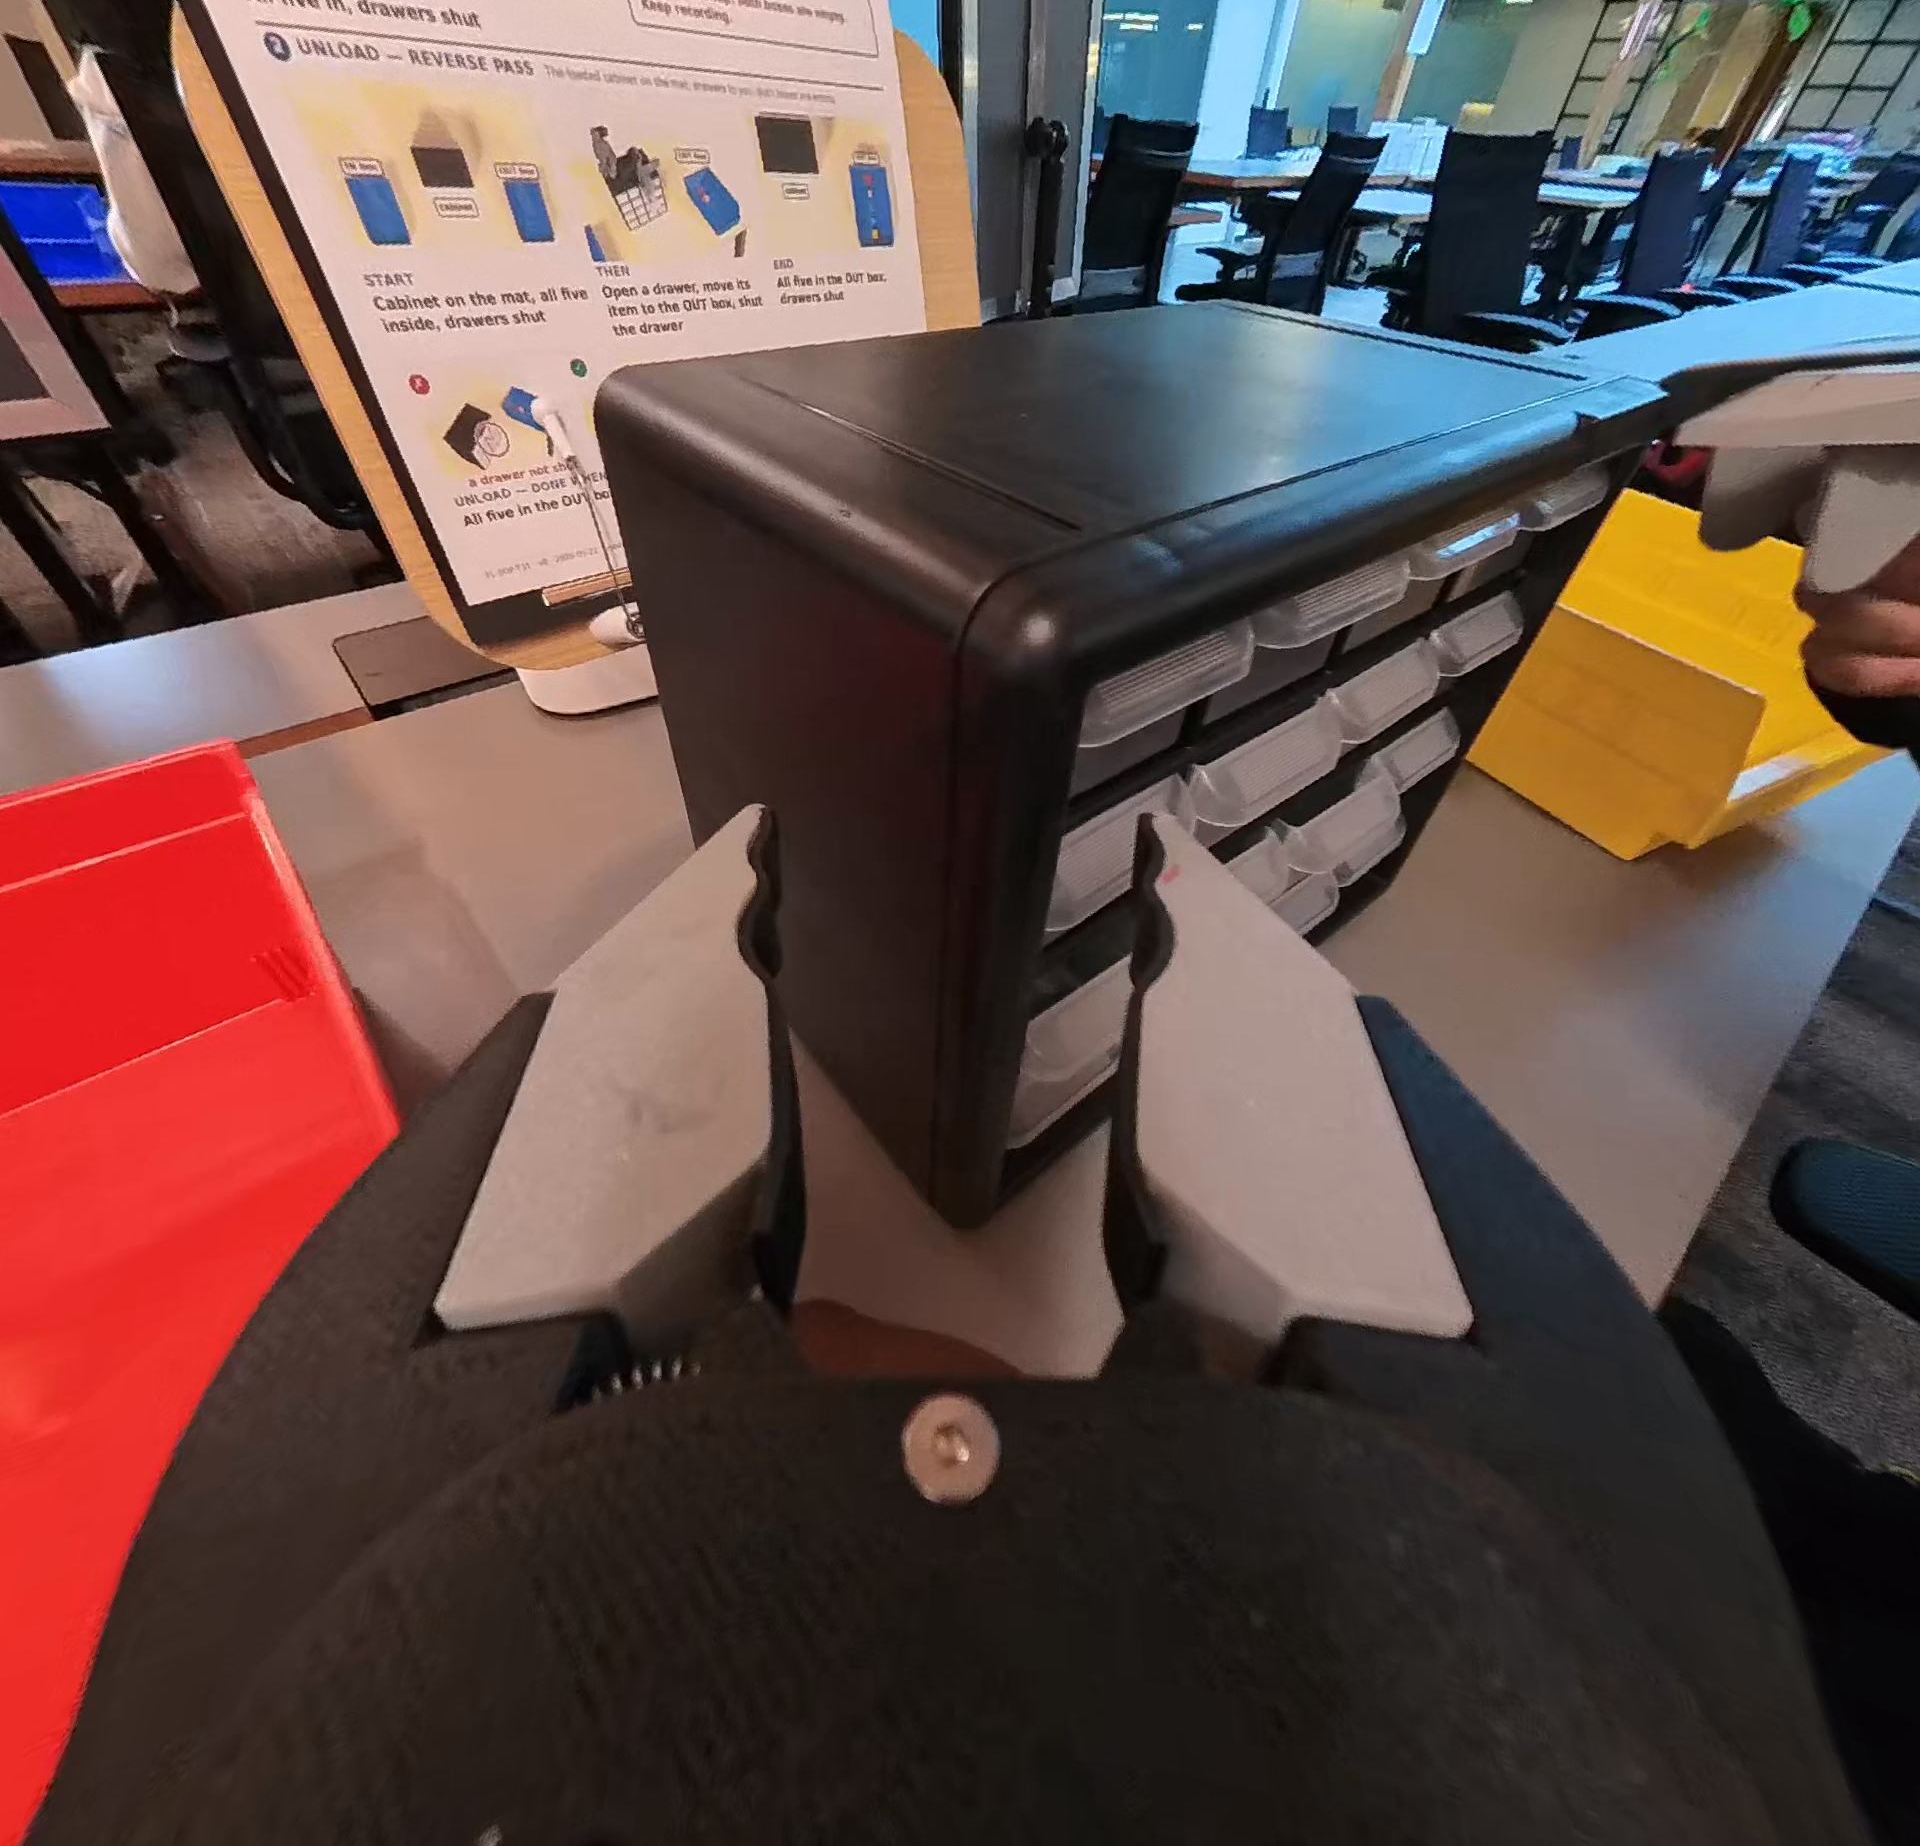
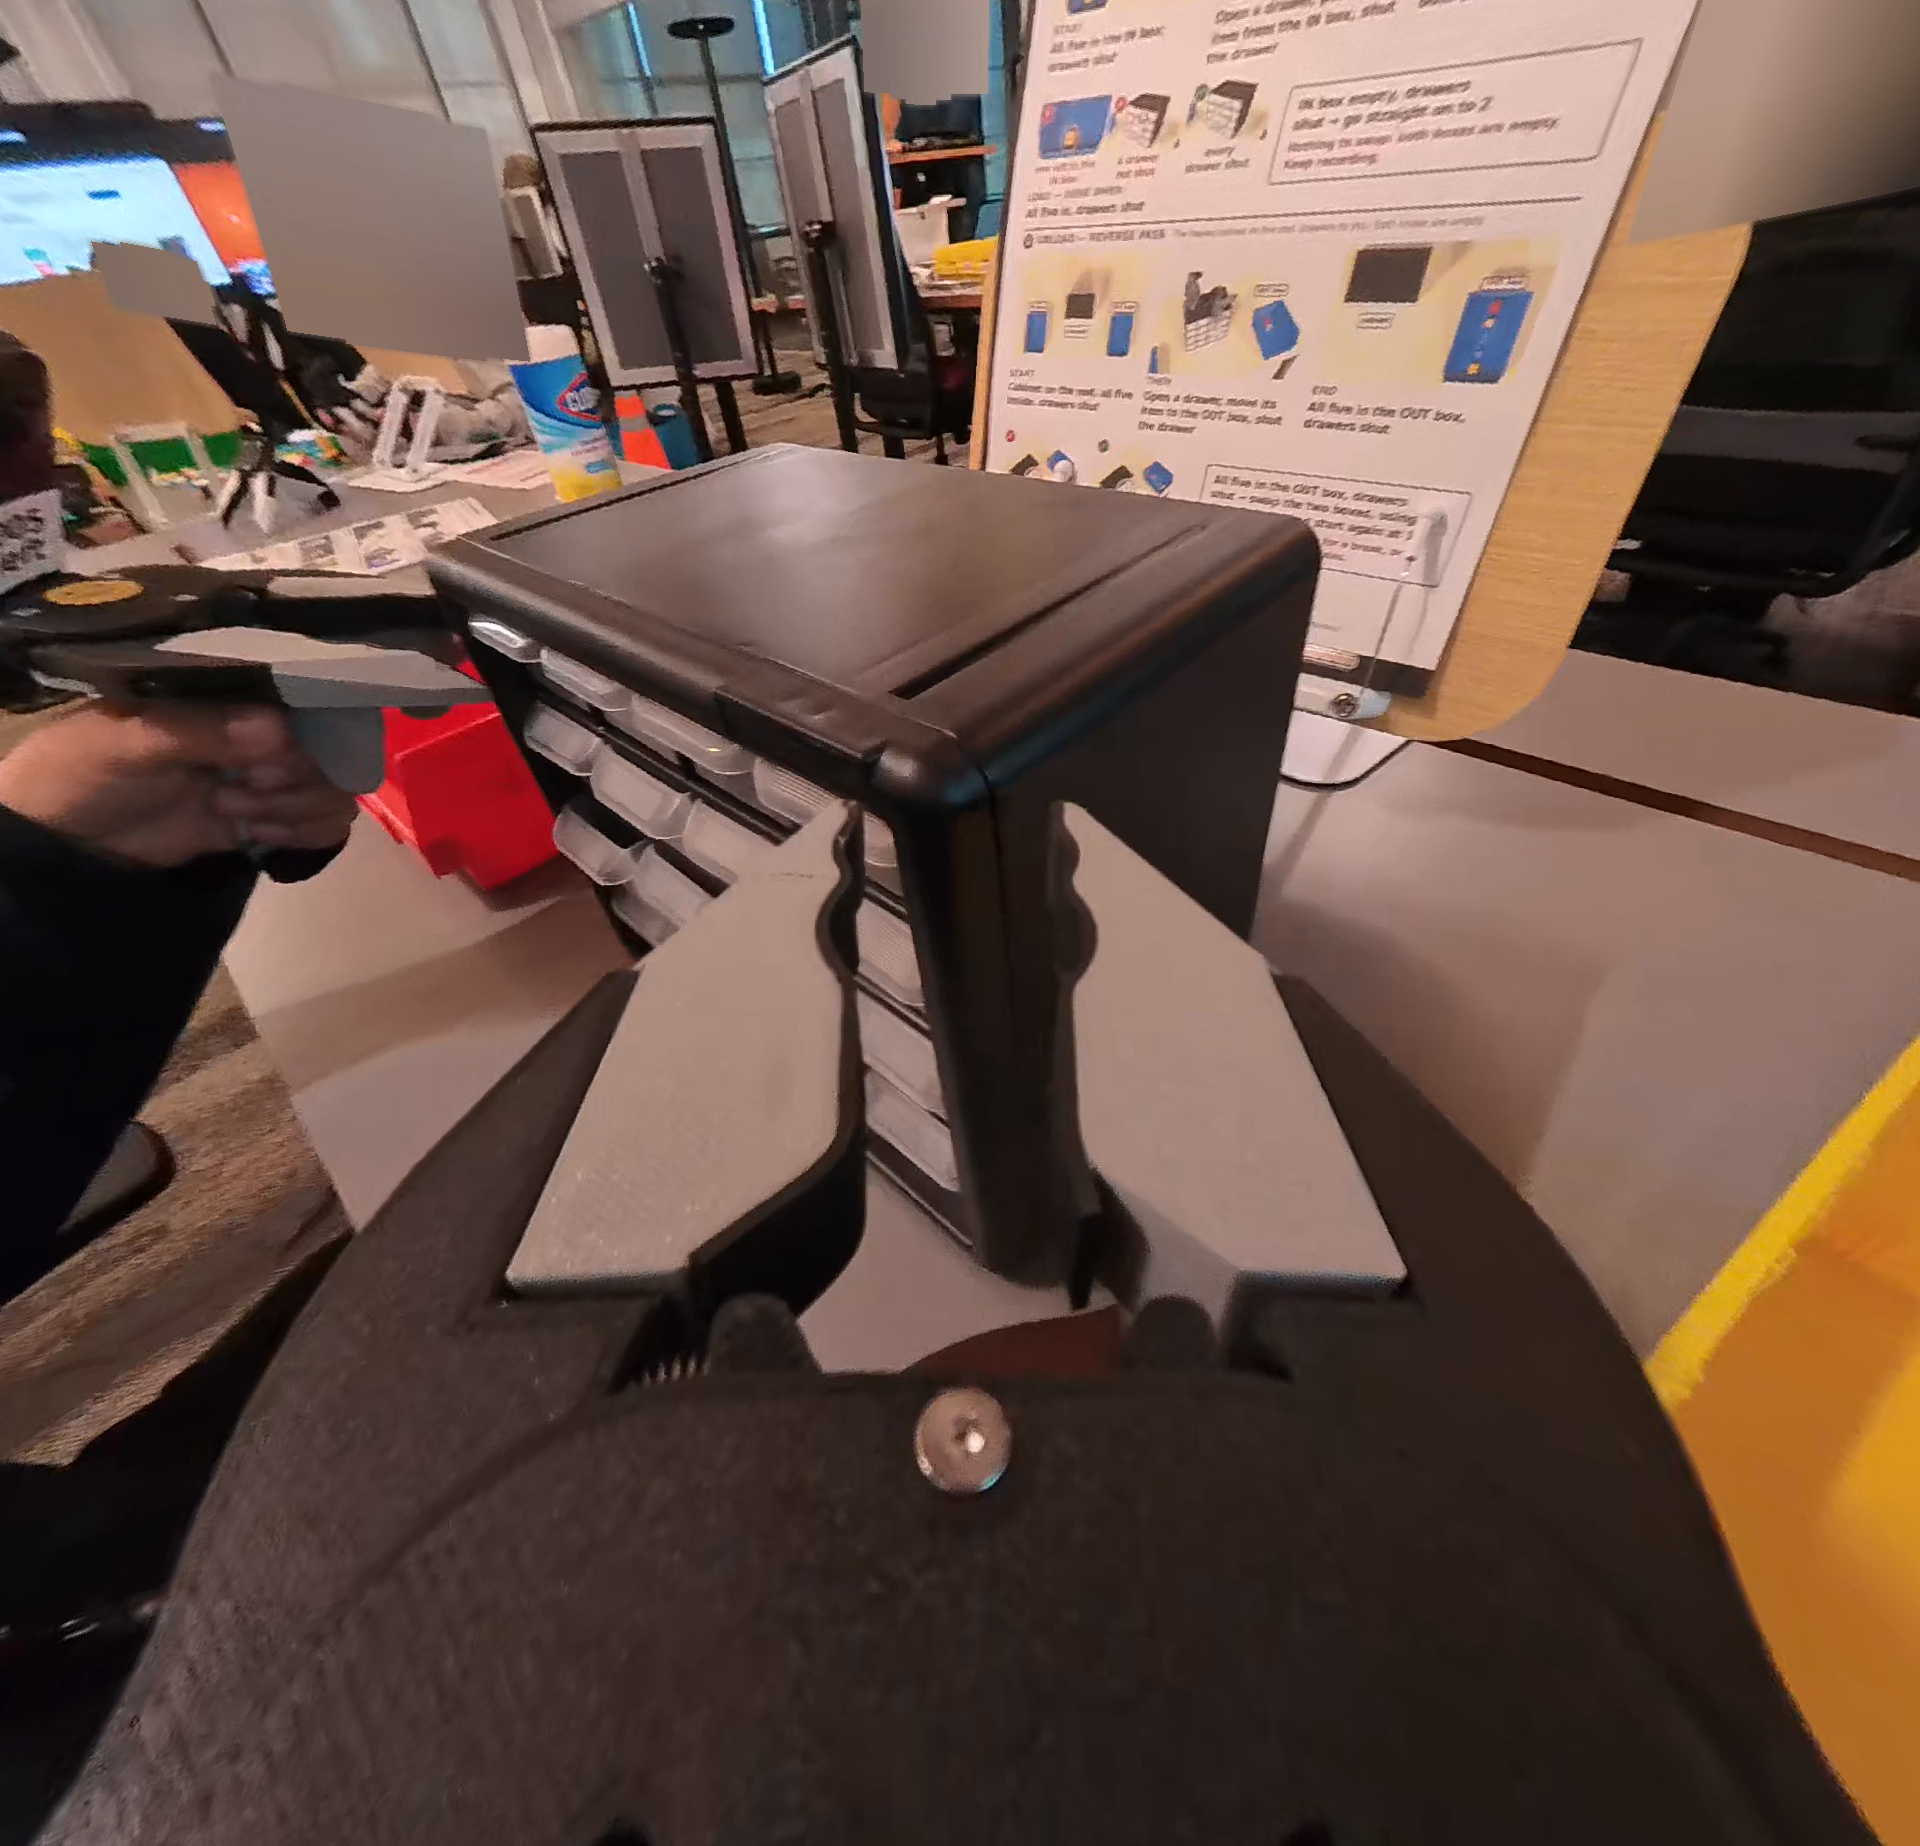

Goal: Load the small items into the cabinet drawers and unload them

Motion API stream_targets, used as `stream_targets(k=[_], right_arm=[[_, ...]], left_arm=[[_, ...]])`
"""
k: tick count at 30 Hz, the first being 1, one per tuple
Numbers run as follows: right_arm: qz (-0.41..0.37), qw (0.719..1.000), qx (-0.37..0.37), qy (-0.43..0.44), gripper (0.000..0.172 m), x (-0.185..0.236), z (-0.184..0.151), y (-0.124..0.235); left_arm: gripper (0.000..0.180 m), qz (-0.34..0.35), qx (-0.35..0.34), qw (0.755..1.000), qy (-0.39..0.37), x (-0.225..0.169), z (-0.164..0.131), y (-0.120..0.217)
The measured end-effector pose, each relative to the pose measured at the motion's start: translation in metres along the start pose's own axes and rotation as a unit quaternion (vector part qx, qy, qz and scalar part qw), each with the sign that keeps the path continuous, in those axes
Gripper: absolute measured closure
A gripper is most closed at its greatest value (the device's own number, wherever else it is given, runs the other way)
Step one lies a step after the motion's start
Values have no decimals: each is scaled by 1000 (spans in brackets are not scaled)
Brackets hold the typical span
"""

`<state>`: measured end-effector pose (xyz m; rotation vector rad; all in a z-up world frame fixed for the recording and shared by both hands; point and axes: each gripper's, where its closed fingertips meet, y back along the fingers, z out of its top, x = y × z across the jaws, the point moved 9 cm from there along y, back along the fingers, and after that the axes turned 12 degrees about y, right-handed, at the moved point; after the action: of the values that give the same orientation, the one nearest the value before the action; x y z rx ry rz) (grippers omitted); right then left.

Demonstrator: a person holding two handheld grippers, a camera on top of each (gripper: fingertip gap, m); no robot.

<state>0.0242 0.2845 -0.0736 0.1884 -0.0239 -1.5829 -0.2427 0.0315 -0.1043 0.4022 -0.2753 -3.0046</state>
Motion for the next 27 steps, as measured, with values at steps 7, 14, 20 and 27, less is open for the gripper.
stream_targets(k=[7,14,20,27], right_arm=[[10,999,30,9,141,2,-7,-8],[-7,999,42,30,138,3,-9,-13],[-28,997,54,56,137,5,-9,-12],[-45,994,66,72,139,9,-8,-12]], left_arm=[[115,-12,24,999,-23,-8,-12,-18],[118,17,28,998,-60,-13,-13,-20],[120,5,33,998,-57,-16,-13,-18],[110,6,42,997,-65,-20,-14,-18]])
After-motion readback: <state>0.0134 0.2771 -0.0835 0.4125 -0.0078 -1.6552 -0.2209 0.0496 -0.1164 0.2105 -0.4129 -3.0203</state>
